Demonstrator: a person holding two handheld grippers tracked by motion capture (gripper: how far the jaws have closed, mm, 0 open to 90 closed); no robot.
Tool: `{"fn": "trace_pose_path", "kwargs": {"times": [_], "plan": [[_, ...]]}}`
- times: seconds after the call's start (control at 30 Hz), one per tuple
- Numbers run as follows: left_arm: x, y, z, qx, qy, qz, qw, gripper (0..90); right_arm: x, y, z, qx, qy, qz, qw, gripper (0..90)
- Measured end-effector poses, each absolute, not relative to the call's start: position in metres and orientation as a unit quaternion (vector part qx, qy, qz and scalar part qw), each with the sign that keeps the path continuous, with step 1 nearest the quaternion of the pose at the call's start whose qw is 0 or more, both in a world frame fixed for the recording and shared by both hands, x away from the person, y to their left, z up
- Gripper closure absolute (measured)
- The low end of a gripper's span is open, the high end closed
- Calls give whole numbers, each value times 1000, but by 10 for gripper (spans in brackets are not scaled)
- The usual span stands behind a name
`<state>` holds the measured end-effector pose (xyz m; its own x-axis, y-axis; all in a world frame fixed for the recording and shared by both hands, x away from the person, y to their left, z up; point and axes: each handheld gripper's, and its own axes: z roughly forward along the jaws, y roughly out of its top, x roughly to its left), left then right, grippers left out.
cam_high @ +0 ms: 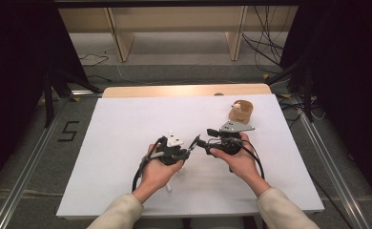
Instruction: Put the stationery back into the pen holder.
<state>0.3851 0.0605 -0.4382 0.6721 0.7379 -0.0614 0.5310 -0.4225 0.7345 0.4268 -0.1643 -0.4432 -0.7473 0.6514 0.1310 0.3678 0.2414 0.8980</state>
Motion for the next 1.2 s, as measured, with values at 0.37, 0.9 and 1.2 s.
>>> {"fn": "trace_pose_path", "kwargs": {"times": [0.37,0.9,1.2], "plan": [[379,64,-432,884,337,89,311,796,405,-162,-448,237,861,431,125,298],[375,52,-433,930,278,17,238,796,382,-148,-464,110,929,331,122,253],[373,39,-439,939,261,-2,225,796,377,-136,-471,68,937,321,119,312]]}}
